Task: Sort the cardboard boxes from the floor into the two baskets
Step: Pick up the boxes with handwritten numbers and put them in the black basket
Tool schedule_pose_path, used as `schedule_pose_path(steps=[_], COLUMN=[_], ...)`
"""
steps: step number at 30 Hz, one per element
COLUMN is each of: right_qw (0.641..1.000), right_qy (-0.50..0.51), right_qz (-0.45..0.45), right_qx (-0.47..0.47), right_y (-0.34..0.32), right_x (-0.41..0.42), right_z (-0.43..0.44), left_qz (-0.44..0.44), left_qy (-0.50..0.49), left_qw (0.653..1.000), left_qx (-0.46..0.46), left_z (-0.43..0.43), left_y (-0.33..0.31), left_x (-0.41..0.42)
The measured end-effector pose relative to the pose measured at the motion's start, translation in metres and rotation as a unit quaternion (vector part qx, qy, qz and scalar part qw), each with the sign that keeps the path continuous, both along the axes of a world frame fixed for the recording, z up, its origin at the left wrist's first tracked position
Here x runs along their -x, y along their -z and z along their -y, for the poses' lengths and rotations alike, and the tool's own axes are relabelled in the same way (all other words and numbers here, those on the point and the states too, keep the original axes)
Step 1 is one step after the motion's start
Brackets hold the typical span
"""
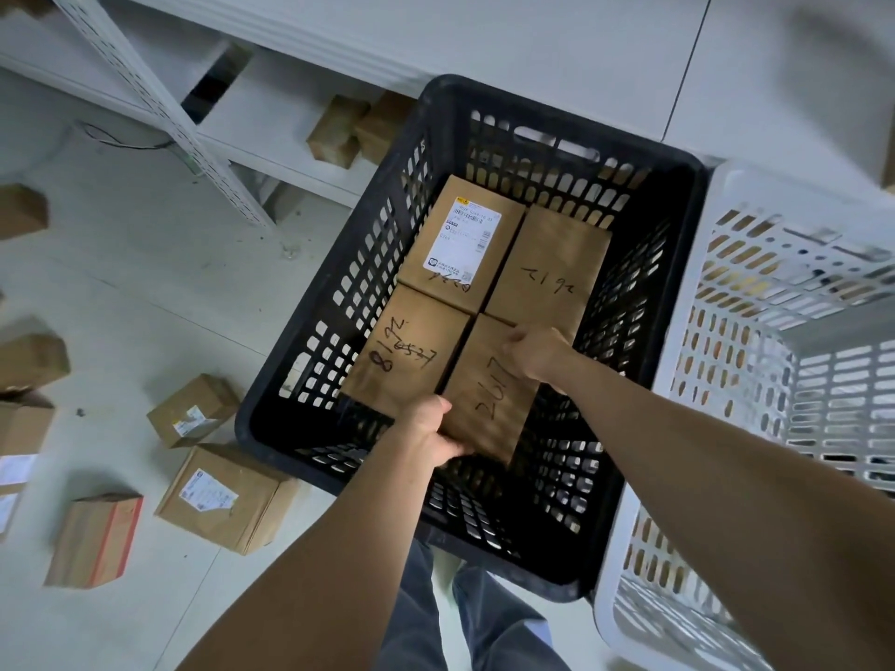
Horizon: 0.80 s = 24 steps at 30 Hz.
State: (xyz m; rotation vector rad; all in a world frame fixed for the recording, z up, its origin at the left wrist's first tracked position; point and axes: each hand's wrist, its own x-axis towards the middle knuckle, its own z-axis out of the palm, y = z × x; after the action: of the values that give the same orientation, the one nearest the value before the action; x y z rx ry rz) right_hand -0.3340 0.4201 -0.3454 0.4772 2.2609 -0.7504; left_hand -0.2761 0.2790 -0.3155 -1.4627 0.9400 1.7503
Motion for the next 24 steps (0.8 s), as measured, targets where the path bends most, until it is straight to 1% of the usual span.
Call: schedule_pose_path(steps=[3, 6, 8, 11, 15, 18, 24], right_qw=[0.999, 0.986, 0.976, 0.958, 0.918, 0.874, 0.779], right_qy=[0.041, 0.12, 0.148, 0.183, 0.232, 0.273, 0.337], right_qz=[-0.019, -0.066, -0.095, -0.15, -0.242, -0.303, -0.44], right_qx=[0.025, 0.093, 0.126, 0.163, 0.212, 0.265, 0.295], right_y=[-0.021, -0.049, -0.075, -0.109, -0.153, -0.189, -0.258], right_x=[-0.003, -0.008, -0.013, -0.019, -0.031, -0.041, -0.074], right_z=[-0.001, -0.002, 0.0, 0.002, -0.003, -0.01, -0.024], left_qz=[-0.014, -0.054, -0.112, -0.219, -0.382, -0.468, -0.625], left_qy=[0.04, 0.111, 0.139, 0.161, 0.201, 0.207, 0.306], left_qw=[0.999, 0.987, 0.972, 0.949, 0.883, 0.842, 0.71], left_qx=[0.022, 0.099, 0.154, 0.157, 0.183, 0.17, 0.104], left_z=[0.006, 0.01, 0.01, 0.006, -0.004, -0.015, -0.05], left_y=[-0.008, -0.02, -0.036, -0.072, -0.126, -0.16, -0.224], left_x=[0.004, 0.015, 0.024, 0.033, 0.037, 0.043, 0.051])
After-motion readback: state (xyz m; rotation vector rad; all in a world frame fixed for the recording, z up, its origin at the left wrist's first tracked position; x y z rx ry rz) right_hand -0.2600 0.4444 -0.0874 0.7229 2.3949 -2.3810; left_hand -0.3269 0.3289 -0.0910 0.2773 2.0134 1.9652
